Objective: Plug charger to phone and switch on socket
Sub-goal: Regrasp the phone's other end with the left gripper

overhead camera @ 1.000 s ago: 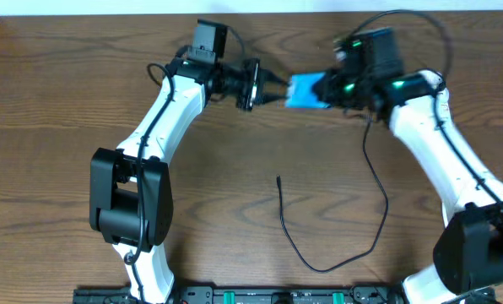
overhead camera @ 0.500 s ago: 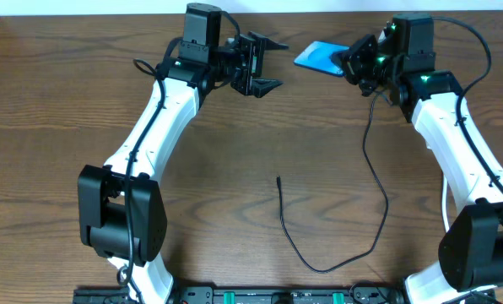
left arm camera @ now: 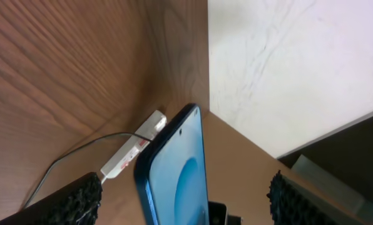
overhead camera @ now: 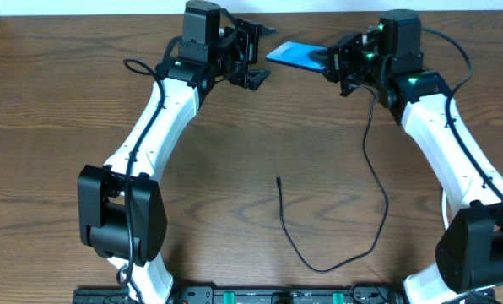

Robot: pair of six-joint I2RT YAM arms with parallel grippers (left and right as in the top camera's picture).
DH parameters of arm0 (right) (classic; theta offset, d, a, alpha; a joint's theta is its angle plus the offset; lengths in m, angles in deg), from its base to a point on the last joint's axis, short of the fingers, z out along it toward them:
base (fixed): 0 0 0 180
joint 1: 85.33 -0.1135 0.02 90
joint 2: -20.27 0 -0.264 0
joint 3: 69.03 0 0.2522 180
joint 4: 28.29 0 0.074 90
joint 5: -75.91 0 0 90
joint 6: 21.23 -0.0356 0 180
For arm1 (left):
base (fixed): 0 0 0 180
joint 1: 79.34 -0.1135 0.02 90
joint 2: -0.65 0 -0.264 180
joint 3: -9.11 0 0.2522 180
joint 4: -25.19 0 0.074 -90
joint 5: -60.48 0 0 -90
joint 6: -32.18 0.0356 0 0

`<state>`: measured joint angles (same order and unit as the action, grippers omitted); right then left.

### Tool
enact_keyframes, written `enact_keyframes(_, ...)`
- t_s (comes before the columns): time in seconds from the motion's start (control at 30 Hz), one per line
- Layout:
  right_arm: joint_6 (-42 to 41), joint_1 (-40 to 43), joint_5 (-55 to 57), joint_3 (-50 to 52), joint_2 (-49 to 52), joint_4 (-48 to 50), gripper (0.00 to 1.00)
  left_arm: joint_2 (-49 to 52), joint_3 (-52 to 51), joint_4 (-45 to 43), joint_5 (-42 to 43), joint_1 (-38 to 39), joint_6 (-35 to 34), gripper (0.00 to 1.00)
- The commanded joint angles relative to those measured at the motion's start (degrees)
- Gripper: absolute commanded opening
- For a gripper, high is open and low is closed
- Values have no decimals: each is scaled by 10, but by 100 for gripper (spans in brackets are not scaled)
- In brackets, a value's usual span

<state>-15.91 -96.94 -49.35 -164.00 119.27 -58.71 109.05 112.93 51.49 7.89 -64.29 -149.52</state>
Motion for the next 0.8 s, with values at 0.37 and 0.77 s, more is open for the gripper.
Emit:
enact_keyframes(0.37,-110,-33,-55,-12,-3,9,1,-7,3,-3,-12,-1,-9,84)
enact_keyframes(0.77,-124,-35,-74,-12,-3,32,1,-7,3,-3,-12,5,-16,58)
